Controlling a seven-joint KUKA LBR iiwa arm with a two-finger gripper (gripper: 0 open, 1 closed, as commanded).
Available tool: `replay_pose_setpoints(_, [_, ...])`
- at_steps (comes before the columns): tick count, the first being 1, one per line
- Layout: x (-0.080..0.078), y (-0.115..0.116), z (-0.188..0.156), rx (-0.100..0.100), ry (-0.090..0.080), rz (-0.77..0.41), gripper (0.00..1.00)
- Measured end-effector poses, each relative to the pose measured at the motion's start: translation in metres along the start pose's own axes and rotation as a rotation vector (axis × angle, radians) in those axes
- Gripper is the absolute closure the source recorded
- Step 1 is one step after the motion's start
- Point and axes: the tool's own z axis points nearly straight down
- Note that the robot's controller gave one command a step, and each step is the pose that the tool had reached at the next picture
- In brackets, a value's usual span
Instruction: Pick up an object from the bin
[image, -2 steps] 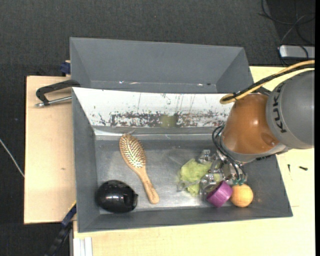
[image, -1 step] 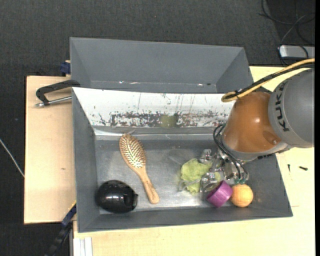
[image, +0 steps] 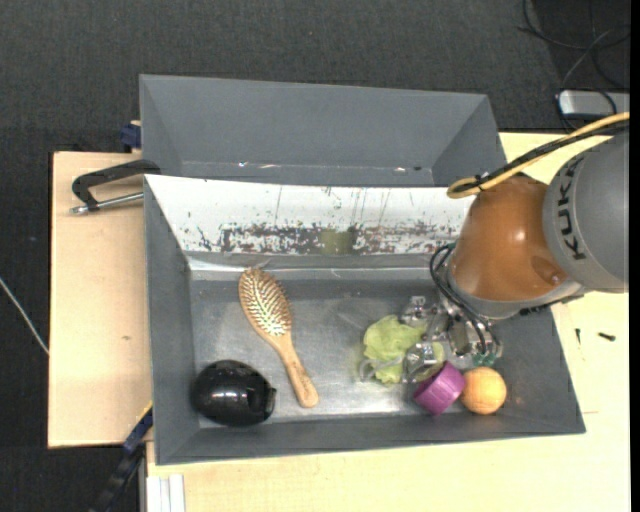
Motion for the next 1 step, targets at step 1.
replay_pose_setpoints(1, [-0.0011, 0.0, -0.0169, 0.0, -0.004, 0.001, 1.0])
